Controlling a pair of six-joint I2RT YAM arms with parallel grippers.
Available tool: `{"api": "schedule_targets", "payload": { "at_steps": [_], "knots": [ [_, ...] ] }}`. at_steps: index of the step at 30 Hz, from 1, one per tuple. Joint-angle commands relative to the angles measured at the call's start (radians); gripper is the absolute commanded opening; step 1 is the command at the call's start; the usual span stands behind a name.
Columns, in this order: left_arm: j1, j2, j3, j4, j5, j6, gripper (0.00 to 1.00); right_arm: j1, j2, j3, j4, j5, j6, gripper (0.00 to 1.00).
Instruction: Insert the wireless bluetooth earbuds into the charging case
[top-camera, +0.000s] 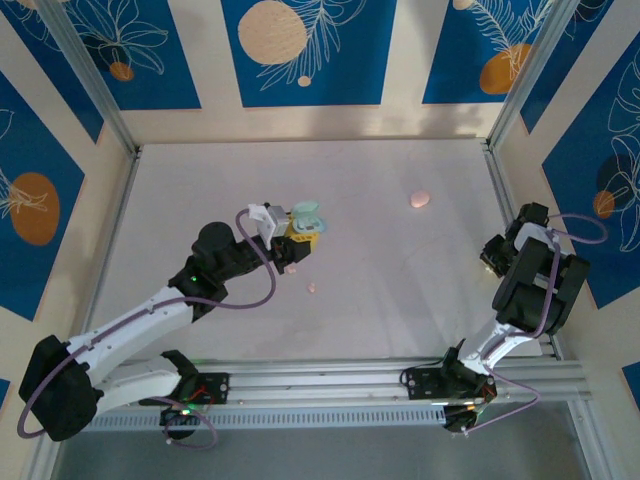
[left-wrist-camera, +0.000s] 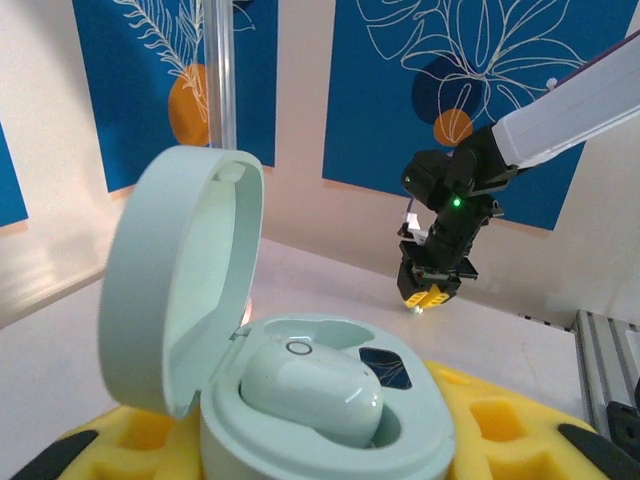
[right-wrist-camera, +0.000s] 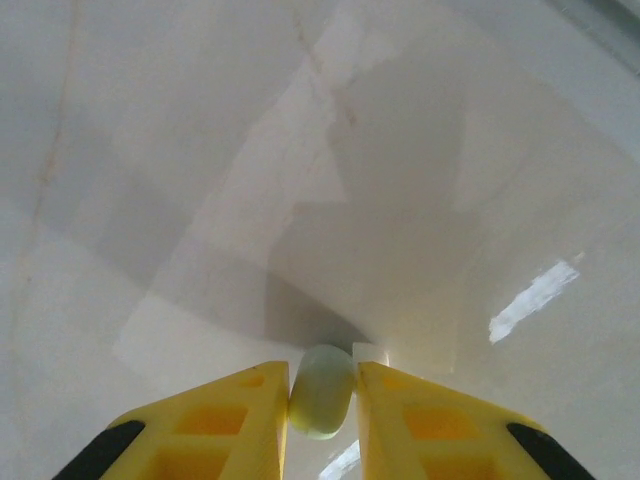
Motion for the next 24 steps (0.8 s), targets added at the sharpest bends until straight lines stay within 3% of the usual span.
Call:
{"api": "schedule_targets", "payload": {
  "at_steps": [1,9,11,14,18,24],
  "knots": [
    [-0.011,-0.015,0.021,0.02,-0.006,0.008,0.35,0.024,-0.059,-0.031,-0.044,-0.079,0.022,0.26],
    [-0.011,-0.034,0.009,0.019,-0.014,0.007,0.35,0.164,-0.129,-0.053,-0.091,-0.158,0.057,0.26],
    [-0.011,-0.044,0.009,0.01,-0.017,0.007,0.35,0.182,-0.157,-0.049,-0.093,-0.115,0.066,0.28],
    [-0.011,-0.066,0.008,-0.014,-0.023,0.015,0.35,0.109,-0.193,-0.021,-0.109,-0.087,0.05,0.33],
    [-0.011,-0.084,-0.011,-0.004,-0.034,0.016,0.35,-0.01,-0.186,0.017,-0.098,-0.059,0.004,0.48],
    [-0.011,-0.082,-0.02,0.019,-0.026,0.014,0.35,-0.073,-0.109,0.048,-0.086,-0.07,-0.012,0.54]
  ]
}}
